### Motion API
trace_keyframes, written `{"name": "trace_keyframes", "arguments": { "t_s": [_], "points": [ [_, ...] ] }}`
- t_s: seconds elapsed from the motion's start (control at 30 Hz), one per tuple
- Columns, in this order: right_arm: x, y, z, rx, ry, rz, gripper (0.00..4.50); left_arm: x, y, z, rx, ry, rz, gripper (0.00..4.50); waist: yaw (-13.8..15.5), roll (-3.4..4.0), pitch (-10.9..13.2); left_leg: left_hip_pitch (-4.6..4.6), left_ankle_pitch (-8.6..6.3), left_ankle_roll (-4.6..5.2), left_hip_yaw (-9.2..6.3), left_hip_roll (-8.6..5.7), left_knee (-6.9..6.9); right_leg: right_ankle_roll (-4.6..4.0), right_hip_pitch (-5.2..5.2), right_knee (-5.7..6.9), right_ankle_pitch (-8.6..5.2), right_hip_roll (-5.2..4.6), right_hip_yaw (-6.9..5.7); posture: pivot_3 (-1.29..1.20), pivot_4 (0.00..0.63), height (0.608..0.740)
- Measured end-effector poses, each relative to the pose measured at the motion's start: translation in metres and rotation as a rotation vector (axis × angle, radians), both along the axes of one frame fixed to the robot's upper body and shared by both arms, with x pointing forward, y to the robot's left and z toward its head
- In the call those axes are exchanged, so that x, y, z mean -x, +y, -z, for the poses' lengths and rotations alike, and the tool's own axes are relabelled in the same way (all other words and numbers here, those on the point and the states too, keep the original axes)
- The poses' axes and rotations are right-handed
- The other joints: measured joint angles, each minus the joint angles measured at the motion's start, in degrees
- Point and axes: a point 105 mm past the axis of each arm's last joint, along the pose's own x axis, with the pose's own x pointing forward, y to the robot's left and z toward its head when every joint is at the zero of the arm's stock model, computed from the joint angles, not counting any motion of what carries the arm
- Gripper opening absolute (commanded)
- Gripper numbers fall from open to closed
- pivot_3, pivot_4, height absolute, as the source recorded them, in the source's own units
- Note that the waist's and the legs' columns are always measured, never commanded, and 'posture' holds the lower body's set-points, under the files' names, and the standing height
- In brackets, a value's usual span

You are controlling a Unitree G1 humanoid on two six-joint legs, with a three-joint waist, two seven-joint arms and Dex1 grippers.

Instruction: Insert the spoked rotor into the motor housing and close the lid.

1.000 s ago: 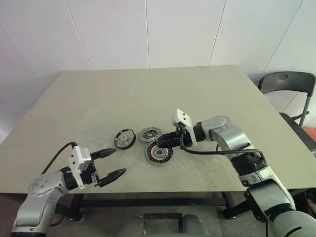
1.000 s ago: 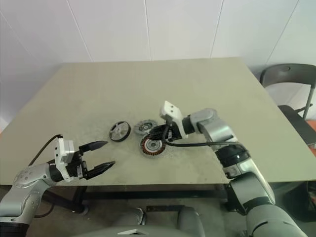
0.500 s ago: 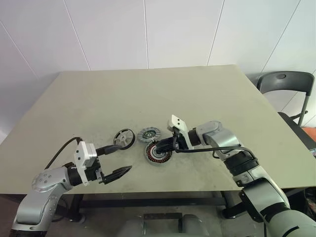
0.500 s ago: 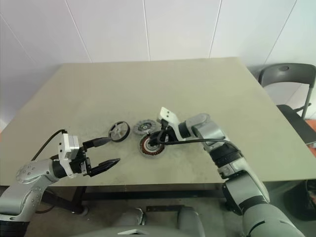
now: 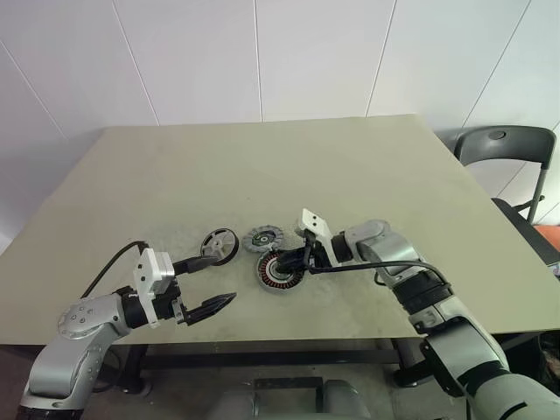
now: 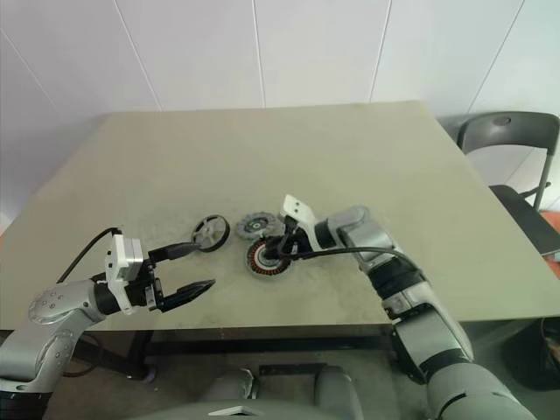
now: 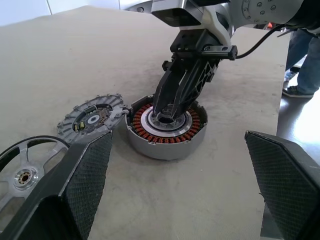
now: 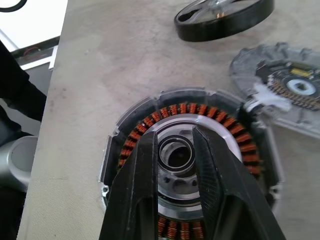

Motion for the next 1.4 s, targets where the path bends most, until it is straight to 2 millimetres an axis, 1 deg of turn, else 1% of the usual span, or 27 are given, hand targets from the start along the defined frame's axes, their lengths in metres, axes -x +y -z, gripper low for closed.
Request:
{"name": "trace_keyframes", "arguments": {
  "t_s": [0.43, 1.4],
  "points": [
    [-0.0017, 0.0013, 0.0046, 0.001, 0.009, 0.018, 0.66, 0.003, 0.0024, 0.0044, 0.001, 0.005, 0.004, 4.5, 0.03, 0.0, 0.0, 0.0, 0.0, 0.0, 0.0, 0.0, 0.01, 0.0, 0.0, 0.0, 0.0, 0.0, 0.0, 0.0, 0.0, 0.74],
    [-0.0033, 0.0005, 0.0052, 0.004, -0.012, 0.015, 0.66, 0.0034, 0.0045, 0.0082, 0.003, 0.011, -0.005, 4.5, 0.03, 0.0, 0.0, 0.01, 0.0, 0.0, 0.0, 0.0, 0.01, 0.0, 0.01, 0.01, 0.0, 0.0, 0.0, 0.0, 0.0, 0.74]
  ]
}}
